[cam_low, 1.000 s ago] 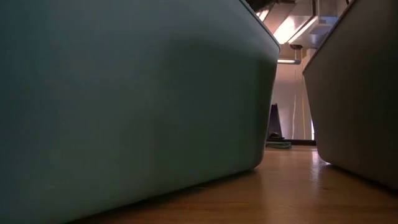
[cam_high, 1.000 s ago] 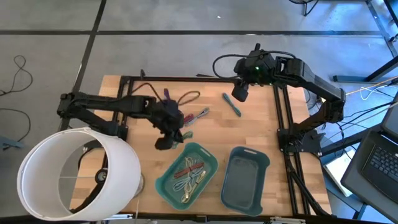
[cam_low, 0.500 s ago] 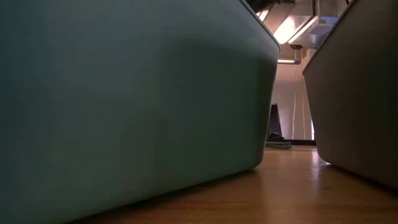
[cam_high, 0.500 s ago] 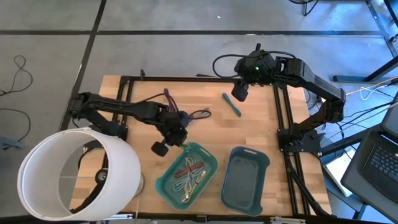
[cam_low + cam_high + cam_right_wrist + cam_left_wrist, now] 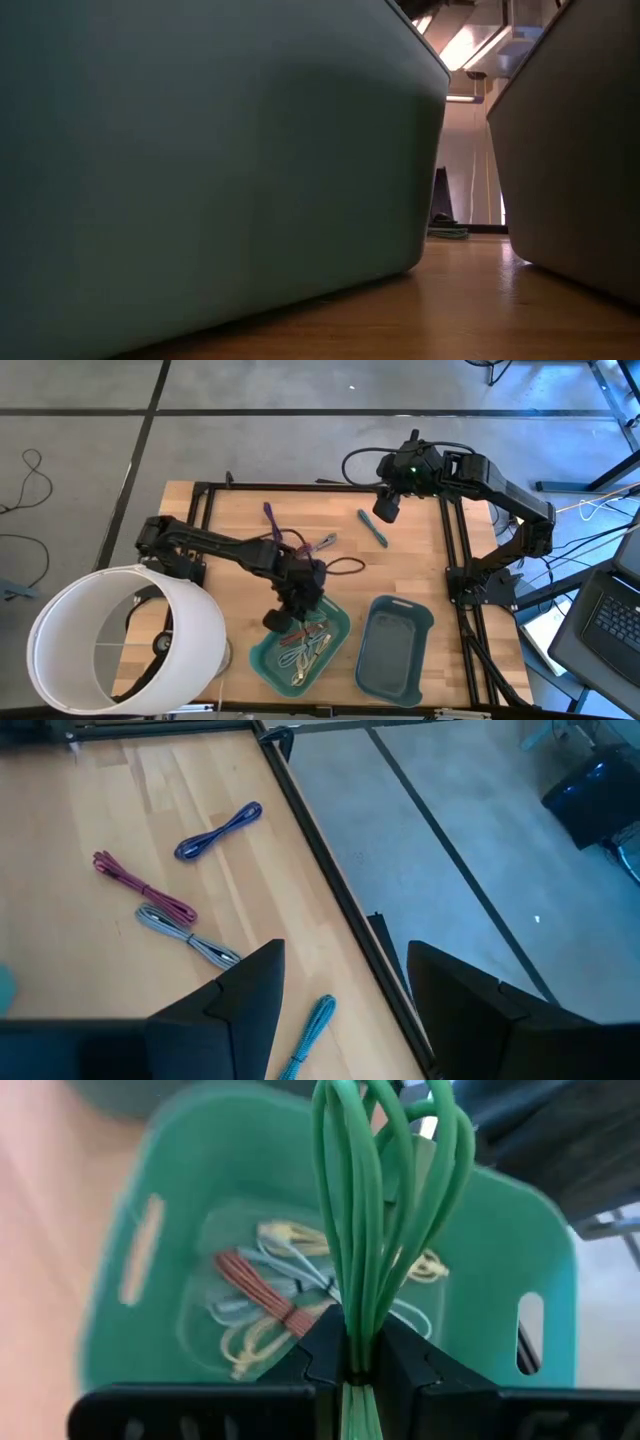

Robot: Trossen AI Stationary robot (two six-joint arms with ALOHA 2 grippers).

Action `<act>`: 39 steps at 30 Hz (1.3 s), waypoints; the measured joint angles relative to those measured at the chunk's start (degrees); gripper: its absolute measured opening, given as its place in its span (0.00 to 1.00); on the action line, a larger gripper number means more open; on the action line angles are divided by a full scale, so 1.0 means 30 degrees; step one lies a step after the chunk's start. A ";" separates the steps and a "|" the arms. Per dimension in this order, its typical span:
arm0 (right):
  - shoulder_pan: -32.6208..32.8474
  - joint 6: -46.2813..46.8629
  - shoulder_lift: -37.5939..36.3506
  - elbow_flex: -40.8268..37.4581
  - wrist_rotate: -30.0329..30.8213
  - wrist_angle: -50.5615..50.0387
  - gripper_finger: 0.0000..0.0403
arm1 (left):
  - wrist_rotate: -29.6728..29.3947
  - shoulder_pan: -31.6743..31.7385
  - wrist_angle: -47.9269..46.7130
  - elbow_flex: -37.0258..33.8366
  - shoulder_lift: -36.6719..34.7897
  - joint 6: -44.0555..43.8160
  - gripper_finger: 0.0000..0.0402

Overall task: Pick & Place USB Port
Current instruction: Put the green charger cable into the green bin, then put the violet patterned charger cable into the blue bin

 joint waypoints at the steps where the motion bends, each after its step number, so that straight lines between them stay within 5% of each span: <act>1: 0.0000 -0.0075 0.0000 0.0000 0.0000 0.0000 0.54 | 0.0129 -0.0067 -0.0026 0.0000 0.0299 -0.0147 0.06; 28: 0.0000 -0.1992 -0.0294 -0.0015 -0.0160 -0.1087 0.54 | 0.1041 0.0466 0.1329 -0.0057 0.5538 -0.5696 0.06; 39: 0.0006 -0.1952 -0.1330 -0.0022 -0.0160 -0.1202 0.54 | 0.0923 0.0509 0.2086 -0.0007 0.5481 -0.7617 0.36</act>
